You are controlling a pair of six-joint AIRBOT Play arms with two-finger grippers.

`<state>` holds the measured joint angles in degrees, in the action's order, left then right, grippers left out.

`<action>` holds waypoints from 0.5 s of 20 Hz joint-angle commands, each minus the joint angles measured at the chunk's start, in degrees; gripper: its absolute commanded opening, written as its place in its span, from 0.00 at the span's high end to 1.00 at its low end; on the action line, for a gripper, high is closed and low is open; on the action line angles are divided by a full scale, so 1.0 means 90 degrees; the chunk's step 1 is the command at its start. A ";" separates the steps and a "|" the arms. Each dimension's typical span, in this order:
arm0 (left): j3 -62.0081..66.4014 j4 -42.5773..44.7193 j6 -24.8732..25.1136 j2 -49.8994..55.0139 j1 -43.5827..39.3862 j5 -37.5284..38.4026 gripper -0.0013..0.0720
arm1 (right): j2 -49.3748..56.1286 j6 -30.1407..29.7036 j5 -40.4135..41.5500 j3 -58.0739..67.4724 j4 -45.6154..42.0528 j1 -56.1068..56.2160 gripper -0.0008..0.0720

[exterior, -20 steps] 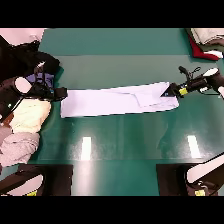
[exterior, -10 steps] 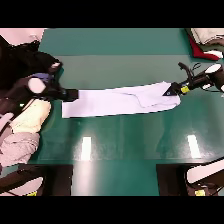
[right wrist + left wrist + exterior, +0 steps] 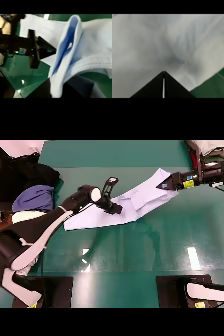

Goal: Fold the shirts.

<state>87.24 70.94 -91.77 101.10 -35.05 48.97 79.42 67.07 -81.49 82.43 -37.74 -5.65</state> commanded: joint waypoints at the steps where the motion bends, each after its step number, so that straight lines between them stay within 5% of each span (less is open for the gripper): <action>1: 0.0466 -0.0100 -0.0143 0.0602 -0.0175 -0.0182 0.95 | -0.0440 0.0257 0.0172 0.0007 0.0185 0.0376 0.97; 10: 0.1095 0.0644 -0.0085 -0.0534 0.0942 0.0765 0.95 | -0.0447 0.0379 0.0784 0.0007 0.0194 0.1260 0.97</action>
<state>95.72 73.82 -92.66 100.90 -31.16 52.23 75.57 70.17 -77.47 82.43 -36.14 3.01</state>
